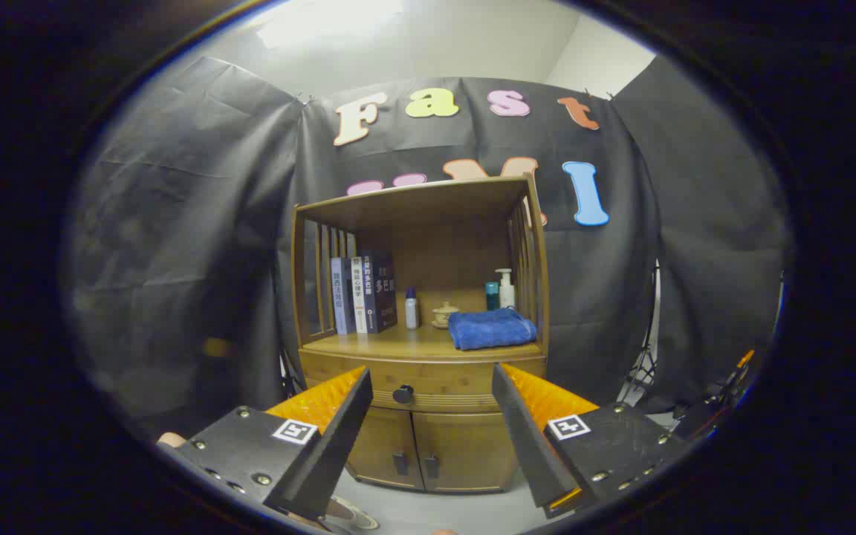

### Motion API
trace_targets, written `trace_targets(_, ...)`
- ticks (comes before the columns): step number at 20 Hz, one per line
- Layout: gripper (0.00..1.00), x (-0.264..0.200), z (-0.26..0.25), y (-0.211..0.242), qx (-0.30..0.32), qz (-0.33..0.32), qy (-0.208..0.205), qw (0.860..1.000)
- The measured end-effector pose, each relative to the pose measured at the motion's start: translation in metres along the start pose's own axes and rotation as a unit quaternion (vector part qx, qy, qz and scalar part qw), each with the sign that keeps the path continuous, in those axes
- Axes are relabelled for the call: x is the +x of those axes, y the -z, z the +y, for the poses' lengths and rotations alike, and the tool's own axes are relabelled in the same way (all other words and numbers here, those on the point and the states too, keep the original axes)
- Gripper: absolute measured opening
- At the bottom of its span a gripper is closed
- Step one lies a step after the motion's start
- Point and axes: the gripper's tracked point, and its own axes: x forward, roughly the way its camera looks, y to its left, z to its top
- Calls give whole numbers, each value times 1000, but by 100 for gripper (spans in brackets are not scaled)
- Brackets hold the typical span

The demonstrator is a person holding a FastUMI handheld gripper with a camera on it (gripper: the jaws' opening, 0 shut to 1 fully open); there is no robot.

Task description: Pull open the drawer, take out the items inside it, and place them on the countertop above the cabinet.

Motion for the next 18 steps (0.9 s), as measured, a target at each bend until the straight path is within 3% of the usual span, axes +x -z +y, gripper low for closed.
trace_targets(18, 97, -10, 22, 48, -5, 33, -6, 999)
